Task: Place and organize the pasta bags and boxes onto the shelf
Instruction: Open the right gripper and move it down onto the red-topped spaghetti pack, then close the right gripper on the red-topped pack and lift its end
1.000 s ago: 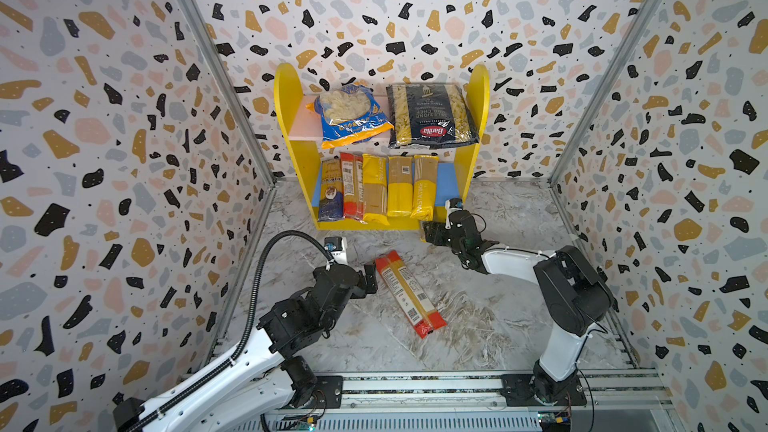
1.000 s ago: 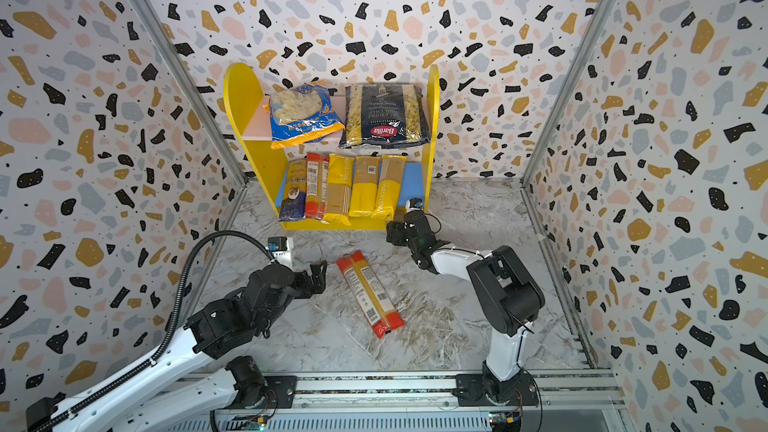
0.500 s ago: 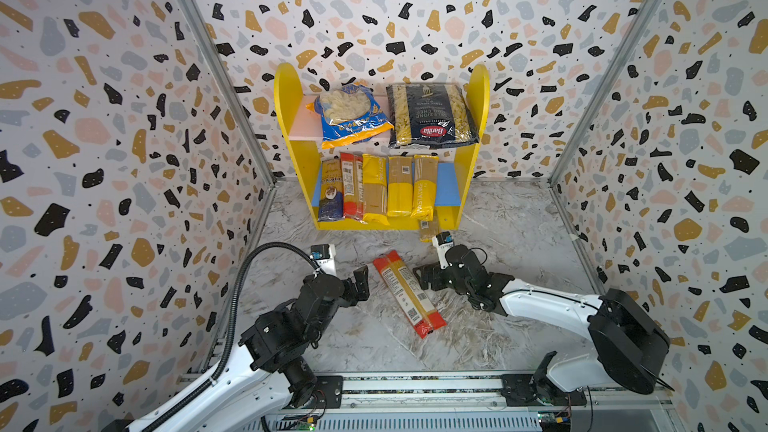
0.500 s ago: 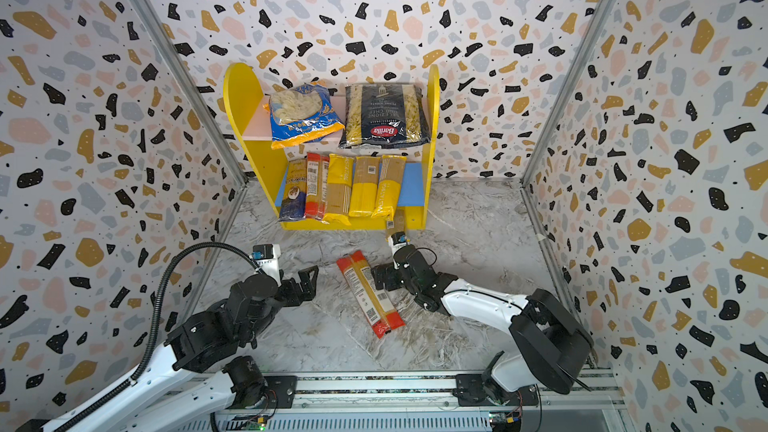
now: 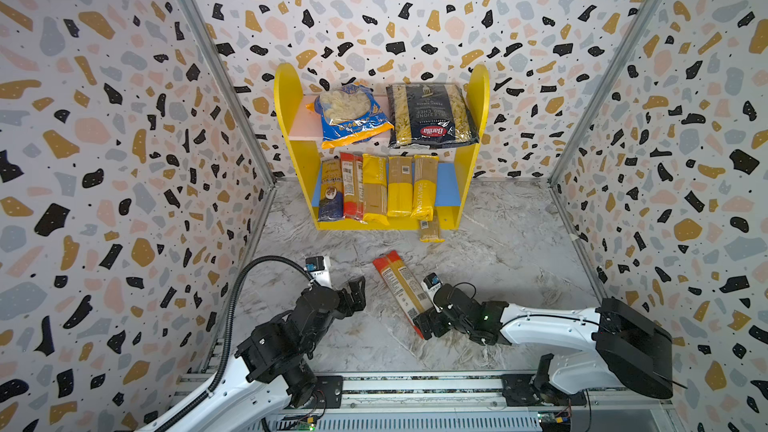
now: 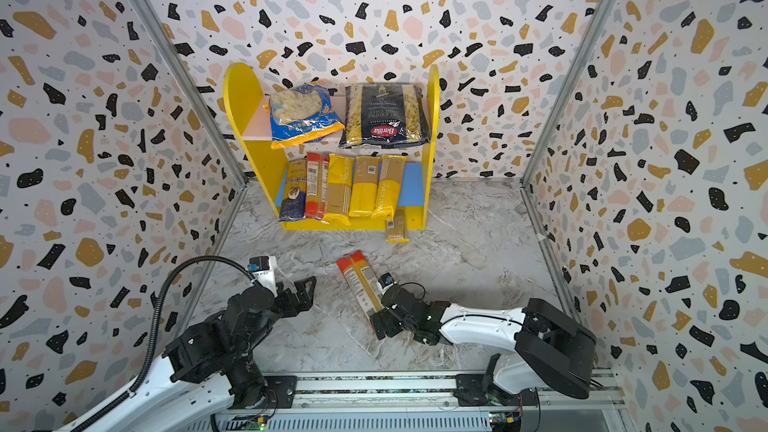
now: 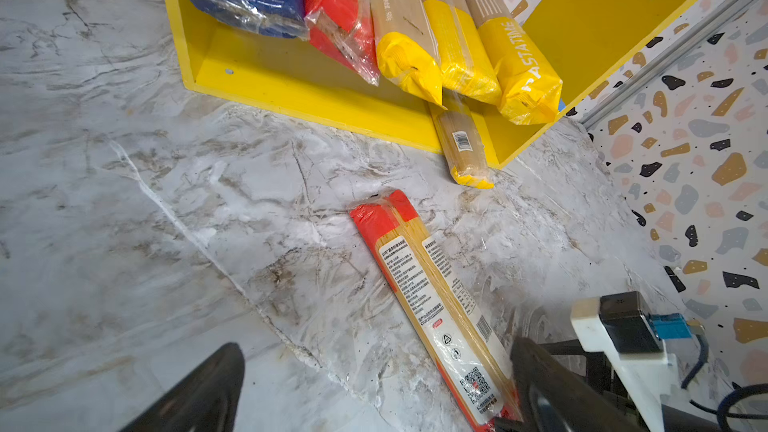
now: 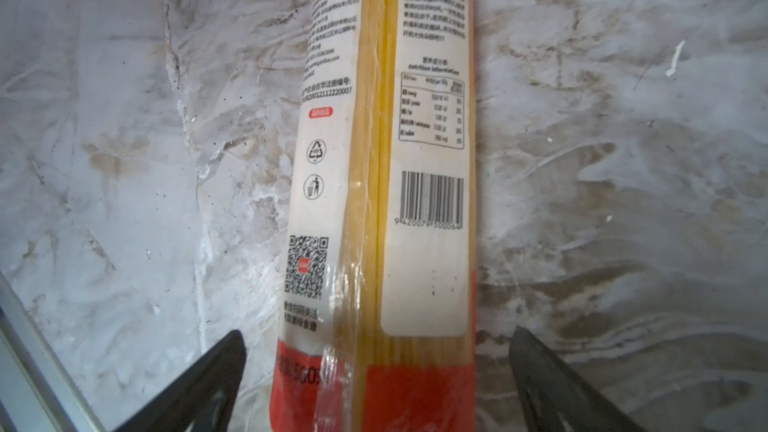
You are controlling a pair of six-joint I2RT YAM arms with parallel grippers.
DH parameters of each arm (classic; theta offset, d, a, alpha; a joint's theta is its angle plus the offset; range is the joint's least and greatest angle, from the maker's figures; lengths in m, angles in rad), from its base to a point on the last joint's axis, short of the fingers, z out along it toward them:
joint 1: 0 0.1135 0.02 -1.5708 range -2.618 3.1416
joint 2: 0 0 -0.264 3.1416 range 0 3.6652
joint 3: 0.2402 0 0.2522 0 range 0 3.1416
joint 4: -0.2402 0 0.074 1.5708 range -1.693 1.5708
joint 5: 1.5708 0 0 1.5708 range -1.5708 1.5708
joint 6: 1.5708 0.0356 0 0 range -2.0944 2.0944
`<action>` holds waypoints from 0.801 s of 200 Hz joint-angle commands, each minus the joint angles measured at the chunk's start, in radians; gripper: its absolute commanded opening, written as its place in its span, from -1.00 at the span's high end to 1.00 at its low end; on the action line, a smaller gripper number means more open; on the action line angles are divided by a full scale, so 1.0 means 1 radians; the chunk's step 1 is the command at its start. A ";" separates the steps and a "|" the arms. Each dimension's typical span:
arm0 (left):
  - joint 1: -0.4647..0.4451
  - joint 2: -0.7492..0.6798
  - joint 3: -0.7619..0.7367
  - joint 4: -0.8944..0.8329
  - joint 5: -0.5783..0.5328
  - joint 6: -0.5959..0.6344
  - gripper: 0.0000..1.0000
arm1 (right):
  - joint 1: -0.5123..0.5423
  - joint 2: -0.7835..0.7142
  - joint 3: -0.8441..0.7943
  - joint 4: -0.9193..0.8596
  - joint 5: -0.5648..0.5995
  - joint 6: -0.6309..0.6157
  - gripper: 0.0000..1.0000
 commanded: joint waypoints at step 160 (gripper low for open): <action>-0.002 -0.037 -0.035 0.034 -0.017 -0.031 -1.00 | 0.129 0.282 0.141 -0.144 0.135 0.005 -0.99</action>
